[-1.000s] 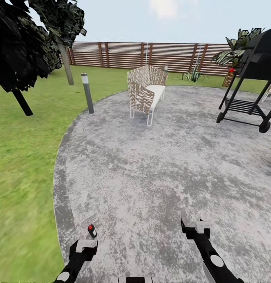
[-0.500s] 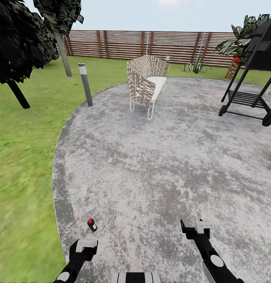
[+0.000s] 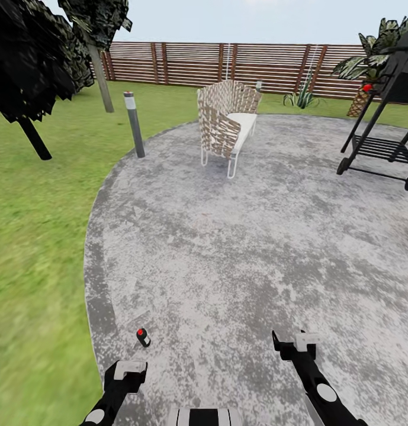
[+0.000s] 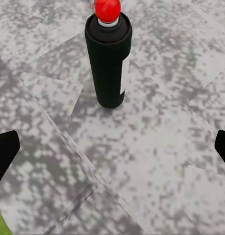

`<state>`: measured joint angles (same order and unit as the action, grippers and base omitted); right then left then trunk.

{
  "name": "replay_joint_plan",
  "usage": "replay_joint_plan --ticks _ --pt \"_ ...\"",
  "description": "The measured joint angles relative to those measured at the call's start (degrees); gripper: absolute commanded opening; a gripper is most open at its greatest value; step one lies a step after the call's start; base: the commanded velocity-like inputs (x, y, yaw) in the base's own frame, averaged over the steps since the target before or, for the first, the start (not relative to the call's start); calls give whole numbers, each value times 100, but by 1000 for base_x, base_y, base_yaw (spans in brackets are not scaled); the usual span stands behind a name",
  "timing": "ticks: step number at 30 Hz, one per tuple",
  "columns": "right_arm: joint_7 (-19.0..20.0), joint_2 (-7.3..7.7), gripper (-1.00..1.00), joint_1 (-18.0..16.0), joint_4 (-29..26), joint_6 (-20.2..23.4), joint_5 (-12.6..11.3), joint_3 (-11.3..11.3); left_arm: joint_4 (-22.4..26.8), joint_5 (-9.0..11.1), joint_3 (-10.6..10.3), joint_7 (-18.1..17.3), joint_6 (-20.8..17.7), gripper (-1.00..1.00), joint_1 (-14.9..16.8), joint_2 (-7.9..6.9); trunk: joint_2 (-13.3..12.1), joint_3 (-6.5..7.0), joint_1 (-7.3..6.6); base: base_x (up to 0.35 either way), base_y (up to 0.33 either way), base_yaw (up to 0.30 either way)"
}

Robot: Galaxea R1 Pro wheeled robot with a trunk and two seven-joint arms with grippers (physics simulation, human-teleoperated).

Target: Pick up the pesticide atomizer in the garden and spray insectifuge to fully cover both potted plants in the garden.

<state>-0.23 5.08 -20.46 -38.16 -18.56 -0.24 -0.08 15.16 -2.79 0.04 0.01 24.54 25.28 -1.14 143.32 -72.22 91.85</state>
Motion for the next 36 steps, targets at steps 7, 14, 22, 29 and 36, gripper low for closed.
replay_joint_plan --ticks 7,14,22,29,36 --pt "-1 0 100 0 -4 1 0 0 -1 -4 2 -8 4 100 0 0 0 -1 2 60 41 1" --pt "2 2 100 0 -10 1 0 0 -1 -8 2 -8 -3 100 0 0 0 0 -1 144 3 0" --pt "3 1 100 0 -13 1 0 1 -1 -8 2 -9 2 100 0 0 0 -1 1 68 0 0" --pt "4 2 100 0 -18 1 0 4 -1 -8 -3 -7 -3 100 0 0 0 0 0 189 0 0" --pt "0 1 100 0 -19 1 0 1 -1 -8 -32 -10 5 100 -6 5 0 -1 2 31 0 0"
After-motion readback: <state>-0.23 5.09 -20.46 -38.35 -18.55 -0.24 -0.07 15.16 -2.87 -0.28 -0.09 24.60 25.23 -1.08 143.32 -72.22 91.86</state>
